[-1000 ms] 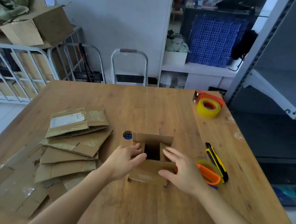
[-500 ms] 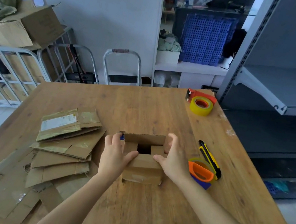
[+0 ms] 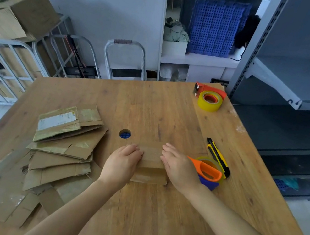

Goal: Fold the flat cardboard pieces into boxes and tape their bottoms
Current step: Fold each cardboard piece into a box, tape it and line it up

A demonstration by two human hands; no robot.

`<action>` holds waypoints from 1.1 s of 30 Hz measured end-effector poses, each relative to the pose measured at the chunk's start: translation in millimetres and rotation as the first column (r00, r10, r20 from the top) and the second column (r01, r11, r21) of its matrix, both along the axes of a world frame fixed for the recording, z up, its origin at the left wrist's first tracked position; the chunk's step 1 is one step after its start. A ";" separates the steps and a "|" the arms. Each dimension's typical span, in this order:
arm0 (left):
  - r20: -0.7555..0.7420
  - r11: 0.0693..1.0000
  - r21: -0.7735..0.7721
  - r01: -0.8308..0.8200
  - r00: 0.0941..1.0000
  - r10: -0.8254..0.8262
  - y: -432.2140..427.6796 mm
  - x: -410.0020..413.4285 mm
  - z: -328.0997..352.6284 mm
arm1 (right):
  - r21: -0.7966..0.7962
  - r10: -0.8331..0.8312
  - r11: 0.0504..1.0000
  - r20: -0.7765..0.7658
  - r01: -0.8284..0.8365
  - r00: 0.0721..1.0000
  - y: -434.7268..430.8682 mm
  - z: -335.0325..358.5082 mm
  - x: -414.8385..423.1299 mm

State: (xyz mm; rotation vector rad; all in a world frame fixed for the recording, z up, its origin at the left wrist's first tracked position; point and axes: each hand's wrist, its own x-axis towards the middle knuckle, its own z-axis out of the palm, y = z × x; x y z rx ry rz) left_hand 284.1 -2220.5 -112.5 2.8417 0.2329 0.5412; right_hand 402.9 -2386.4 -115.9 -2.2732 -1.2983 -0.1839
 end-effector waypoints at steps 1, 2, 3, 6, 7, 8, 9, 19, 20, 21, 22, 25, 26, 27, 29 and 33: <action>-0.011 1.000 0.011 0.009 1.000 -0.009 0.8 0.9 -0.3 | -0.014 0.013 1.000 0.013 -0.012 1.000 0.4 -0.1 0.4; -0.016 1.000 0.026 0.011 1.000 -0.011 1.5 2.0 -0.2 | -0.035 0.020 0.999 0.002 -0.020 1.000 0.4 0.9 -0.1; -0.032 0.999 0.038 0.007 0.999 -0.006 1.3 2.6 1.8 | -0.040 0.018 0.999 -0.024 -0.019 1.000 0.1 3.2 -1.5; -0.063 1.000 0.021 0.008 0.998 -0.007 0.0 5.5 9.0 | -0.039 -0.064 0.998 -0.219 0.057 0.974 -11.4 8.7 -6.6; -0.073 1.000 0.015 0.014 0.997 -0.013 -0.6 6.3 11.2 | -0.043 -0.111 0.994 -0.236 0.103 0.965 -18.6 8.7 -7.5; -0.080 1.000 0.010 0.023 0.997 -0.022 -1.0 7.2 12.3 | -0.040 -0.162 0.987 -0.226 0.158 0.960 -27.2 6.1 -6.9; -0.089 1.000 0.001 0.027 0.996 -0.027 -1.5 8.0 13.4 | -0.047 -0.210 0.978 -0.206 0.205 0.956 -36.7 0.9 -4.4; -0.076 0.997 -0.076 -0.011 0.997 0.006 -7.2 7.8 11.2 | -0.657 -0.276 0.717 0.042 0.235 0.960 -86.4 -32.0 18.6; -0.072 0.997 -0.077 -0.009 0.997 0.003 -7.6 7.6 11.7 | -0.663 -0.263 0.711 0.058 0.234 0.963 -84.6 -31.7 20.5; -0.069 0.997 -0.075 -0.005 0.998 0.000 -7.9 7.5 12.9 | -0.669 -0.256 0.706 0.067 0.234 0.964 -82.3 -31.3 23.6; -0.066 0.997 -0.073 -0.001 0.998 -0.004 -7.4 7.3 13.4 | -0.675 -0.251 0.701 0.070 0.231 0.966 -80.6 -31.9 27.4; -0.063 0.997 -0.076 0.004 0.998 -0.008 -6.7 6.9 14.1 | -0.686 -0.279 0.699 0.000 0.203 0.960 -75.9 -29.4 35.3; -0.062 0.997 -0.082 0.002 0.998 -0.007 -7.2 6.8 13.8 | -0.675 -0.305 0.711 -0.045 0.196 0.951 -75.7 -29.7 38.6; -0.059 0.996 -0.089 0.003 0.998 -0.008 -7.7 6.8 13.7 | -0.651 -0.329 0.735 -0.098 0.190 0.939 -76.6 -28.4 41.4; -0.043 0.994 -0.105 0.015 0.999 -0.020 -7.9 7.0 13.7 | -0.553 -0.369 0.815 -0.267 0.173 0.890 -79.5 -20.9 51.5; -0.038 0.992 -0.126 0.012 0.999 -0.017 -7.1 7.0 14.1 | -0.126 -0.208 0.975 -0.794 0.180 0.571 -78.4 28.0 81.0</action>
